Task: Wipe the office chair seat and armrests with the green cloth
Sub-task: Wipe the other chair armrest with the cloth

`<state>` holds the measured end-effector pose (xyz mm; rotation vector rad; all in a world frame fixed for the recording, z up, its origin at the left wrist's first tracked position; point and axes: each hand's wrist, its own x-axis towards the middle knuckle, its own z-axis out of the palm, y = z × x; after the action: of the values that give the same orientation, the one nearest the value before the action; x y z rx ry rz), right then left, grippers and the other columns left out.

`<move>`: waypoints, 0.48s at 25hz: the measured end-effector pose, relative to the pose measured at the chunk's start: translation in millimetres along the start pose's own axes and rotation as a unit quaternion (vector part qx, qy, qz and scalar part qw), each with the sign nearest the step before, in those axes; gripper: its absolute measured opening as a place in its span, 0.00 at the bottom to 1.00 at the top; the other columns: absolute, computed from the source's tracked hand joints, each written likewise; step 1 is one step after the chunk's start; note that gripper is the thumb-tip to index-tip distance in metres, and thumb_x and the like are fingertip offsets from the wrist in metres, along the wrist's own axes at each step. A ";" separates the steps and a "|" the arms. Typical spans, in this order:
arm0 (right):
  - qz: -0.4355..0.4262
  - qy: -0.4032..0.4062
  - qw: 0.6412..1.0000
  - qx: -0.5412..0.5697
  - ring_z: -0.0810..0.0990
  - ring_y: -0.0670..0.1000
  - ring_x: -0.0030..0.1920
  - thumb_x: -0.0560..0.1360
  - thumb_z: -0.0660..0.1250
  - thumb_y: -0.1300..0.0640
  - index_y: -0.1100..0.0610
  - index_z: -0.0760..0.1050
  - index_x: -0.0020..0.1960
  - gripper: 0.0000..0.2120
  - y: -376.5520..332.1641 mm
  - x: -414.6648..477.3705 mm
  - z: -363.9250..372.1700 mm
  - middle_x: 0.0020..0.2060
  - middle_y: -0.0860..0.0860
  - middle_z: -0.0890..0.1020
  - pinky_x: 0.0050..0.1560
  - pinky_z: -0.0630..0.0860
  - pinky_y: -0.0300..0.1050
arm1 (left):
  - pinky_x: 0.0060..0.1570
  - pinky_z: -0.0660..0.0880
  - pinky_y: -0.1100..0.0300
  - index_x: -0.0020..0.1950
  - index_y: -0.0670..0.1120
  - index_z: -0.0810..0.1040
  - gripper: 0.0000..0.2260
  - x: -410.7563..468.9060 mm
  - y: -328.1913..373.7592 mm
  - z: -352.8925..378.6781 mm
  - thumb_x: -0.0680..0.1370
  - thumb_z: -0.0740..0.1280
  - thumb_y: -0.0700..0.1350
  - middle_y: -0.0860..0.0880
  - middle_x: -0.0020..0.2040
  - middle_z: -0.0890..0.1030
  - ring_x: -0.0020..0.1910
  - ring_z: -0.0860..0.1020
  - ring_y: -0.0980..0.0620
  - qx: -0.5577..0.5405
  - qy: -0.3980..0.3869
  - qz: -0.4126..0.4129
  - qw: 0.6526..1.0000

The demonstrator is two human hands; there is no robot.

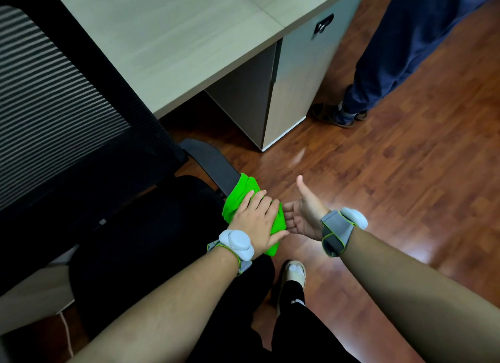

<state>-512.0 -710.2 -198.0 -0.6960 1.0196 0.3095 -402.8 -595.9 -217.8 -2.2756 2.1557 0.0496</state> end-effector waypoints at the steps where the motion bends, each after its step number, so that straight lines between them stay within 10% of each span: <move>1: 0.002 -0.002 1.000 -0.001 0.83 0.54 0.39 0.69 0.35 0.26 0.63 0.77 0.49 0.48 -3.3 1.4 0.2 0.39 0.57 0.84 0.43 0.76 0.45 | 0.65 0.69 0.49 0.60 0.46 0.78 0.33 0.9 -1.9 0.2 0.70 0.53 0.68 0.49 0.54 0.81 0.62 0.76 0.48 -0.008 0.002 -0.004 1.000; 7: -0.021 -0.020 1.000 0.010 0.80 0.53 0.43 0.76 0.37 0.33 0.59 0.73 0.57 0.38 -20.4 19.6 16.8 0.46 0.57 0.81 0.48 0.74 0.45 | 0.67 0.67 0.48 0.62 0.47 0.77 0.29 14.0 -40.0 -3.0 0.74 0.51 0.64 0.50 0.58 0.80 0.67 0.73 0.48 -0.034 0.006 -0.033 0.999; 12: -0.044 0.011 0.999 -0.012 0.78 0.48 0.32 0.81 0.47 0.47 0.55 0.72 0.44 0.19 -35.4 32.2 37.3 0.35 0.53 0.77 0.39 0.72 0.41 | 0.73 0.52 0.51 0.68 0.51 0.70 0.25 28.7 -84.6 5.5 0.77 0.55 0.62 0.51 0.68 0.72 0.75 0.61 0.50 -0.077 -0.028 -0.062 0.995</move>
<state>-451.5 -714.5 -199.6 -0.7647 1.0051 0.2387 -316.9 -619.8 -225.4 -2.4530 2.0441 0.2864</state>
